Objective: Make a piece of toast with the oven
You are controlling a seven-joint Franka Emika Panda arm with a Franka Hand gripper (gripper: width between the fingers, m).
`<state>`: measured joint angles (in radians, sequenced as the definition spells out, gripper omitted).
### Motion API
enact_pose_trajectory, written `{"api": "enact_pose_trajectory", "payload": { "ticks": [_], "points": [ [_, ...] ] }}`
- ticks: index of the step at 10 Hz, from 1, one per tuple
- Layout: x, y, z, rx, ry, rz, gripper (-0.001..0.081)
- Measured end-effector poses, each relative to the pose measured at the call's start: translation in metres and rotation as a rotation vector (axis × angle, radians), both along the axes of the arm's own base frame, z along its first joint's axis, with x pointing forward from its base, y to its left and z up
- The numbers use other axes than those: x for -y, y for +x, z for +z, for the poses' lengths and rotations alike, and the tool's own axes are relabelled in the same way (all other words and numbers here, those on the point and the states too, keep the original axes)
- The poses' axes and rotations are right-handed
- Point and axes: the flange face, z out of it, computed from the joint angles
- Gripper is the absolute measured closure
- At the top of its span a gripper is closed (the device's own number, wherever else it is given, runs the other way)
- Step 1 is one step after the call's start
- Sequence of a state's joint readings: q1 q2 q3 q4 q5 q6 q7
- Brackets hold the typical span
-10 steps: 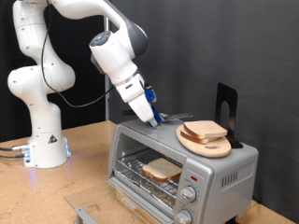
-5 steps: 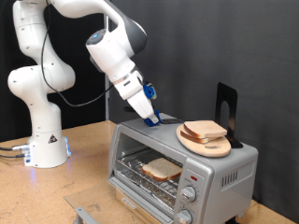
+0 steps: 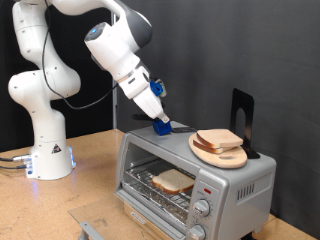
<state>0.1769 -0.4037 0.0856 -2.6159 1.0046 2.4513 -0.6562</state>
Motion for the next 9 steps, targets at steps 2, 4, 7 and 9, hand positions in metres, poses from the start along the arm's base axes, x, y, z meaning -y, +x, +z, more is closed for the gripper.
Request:
{"api": "enact_pose_trajectory", "payload": {
  "ticks": [2,4,7,9],
  "points": [
    [0.003,0.000,0.003,-0.007,0.008,0.003,0.0000],
    [0.005,-0.004,-0.003,-0.233,-0.008,-0.001,0.0000],
    [0.043,0.004,0.003,-0.586,0.102,-0.035,0.0000],
    [0.051,0.010,0.002,-0.633,0.124,-0.035,0.0000]
  ]
}}
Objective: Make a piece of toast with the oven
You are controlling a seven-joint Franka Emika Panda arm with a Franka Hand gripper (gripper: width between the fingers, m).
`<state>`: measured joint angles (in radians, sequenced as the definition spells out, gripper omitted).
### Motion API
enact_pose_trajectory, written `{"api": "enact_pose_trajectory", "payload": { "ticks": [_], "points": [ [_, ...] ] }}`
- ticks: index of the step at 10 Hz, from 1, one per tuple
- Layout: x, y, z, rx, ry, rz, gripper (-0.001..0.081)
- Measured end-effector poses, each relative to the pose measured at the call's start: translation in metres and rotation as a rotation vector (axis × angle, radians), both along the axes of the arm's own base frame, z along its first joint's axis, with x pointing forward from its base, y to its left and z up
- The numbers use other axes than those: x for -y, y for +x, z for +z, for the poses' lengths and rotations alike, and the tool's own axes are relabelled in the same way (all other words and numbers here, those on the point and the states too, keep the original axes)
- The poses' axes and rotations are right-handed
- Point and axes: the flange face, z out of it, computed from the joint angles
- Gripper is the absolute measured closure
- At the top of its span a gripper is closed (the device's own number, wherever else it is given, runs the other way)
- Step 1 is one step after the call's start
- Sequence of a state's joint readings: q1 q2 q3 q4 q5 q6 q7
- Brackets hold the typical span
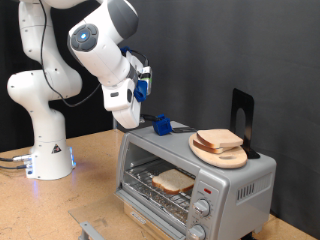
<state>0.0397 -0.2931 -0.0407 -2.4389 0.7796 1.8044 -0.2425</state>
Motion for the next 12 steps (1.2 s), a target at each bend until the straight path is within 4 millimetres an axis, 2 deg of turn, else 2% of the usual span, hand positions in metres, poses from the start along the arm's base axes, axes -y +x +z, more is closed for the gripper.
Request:
{"api": "enact_pose_trajectory", "payload": {
  "ticks": [2,5,10,12],
  "points": [
    [0.006,-0.004,0.001,0.078,0.016,0.020,0.0000],
    [0.042,-0.028,0.014,0.162,0.089,0.057,0.0000],
    [0.107,-0.057,0.043,0.221,0.138,-0.037,0.0000],
    [0.109,-0.061,0.044,0.219,0.139,-0.037,0.0000]
  ]
}}
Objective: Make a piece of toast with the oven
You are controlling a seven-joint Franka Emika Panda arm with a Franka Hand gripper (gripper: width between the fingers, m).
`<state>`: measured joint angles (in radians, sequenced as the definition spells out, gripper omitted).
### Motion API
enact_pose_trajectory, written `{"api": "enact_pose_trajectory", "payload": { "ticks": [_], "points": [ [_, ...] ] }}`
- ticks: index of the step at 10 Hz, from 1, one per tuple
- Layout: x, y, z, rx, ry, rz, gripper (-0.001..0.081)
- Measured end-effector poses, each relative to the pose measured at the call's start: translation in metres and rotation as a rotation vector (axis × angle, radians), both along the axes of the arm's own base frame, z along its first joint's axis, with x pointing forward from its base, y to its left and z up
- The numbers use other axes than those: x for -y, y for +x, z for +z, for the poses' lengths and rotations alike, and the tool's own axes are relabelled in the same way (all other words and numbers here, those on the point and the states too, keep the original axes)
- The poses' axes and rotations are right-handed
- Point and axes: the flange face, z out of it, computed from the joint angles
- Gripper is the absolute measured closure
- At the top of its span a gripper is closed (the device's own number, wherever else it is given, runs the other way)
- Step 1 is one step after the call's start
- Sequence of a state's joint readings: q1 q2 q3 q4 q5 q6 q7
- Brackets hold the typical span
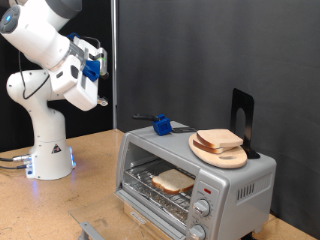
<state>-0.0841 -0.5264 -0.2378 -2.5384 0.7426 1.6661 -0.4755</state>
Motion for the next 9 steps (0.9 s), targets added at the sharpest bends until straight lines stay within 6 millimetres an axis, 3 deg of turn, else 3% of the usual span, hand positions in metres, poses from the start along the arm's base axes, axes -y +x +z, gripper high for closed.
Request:
{"api": "enact_pose_trajectory", "payload": {
  "ticks": [2,5,6,9],
  "points": [
    [0.011,-0.003,-0.002,-0.051,0.070,-0.050,0.0000],
    [0.064,-0.014,-0.017,-0.249,0.145,-0.268,0.0000],
    [0.071,-0.009,-0.022,-0.342,0.131,-0.289,0.0000],
    [0.070,-0.015,-0.023,-0.357,0.172,-0.259,0.0000]
  ]
}}
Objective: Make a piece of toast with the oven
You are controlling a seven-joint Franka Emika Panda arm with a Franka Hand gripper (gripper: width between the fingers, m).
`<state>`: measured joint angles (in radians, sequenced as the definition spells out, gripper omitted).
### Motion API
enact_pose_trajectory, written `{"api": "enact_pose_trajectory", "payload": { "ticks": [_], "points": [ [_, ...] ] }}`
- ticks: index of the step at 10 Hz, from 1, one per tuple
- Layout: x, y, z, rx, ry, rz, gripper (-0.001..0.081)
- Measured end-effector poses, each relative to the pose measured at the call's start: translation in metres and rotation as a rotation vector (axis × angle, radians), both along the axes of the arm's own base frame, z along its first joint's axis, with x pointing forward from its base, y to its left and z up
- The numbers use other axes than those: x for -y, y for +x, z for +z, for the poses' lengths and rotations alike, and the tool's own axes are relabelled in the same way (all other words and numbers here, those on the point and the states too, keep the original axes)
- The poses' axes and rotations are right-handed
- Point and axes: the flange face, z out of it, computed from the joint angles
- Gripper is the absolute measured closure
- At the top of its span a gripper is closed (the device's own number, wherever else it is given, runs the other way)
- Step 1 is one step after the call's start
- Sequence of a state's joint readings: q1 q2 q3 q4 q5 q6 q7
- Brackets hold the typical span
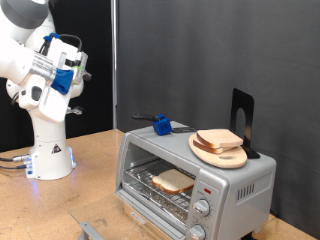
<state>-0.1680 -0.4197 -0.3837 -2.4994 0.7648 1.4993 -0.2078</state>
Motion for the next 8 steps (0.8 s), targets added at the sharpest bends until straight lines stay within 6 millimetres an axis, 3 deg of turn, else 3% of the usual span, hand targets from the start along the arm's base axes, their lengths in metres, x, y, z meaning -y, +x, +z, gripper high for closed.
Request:
{"api": "enact_pose_trajectory", "payload": {
  "ticks": [5,8],
  "points": [
    [0.047,0.021,-0.021,-0.104,0.032,-0.177,0.0000],
    [0.058,0.031,-0.032,-0.124,0.003,-0.133,0.0000]
  ]
}}
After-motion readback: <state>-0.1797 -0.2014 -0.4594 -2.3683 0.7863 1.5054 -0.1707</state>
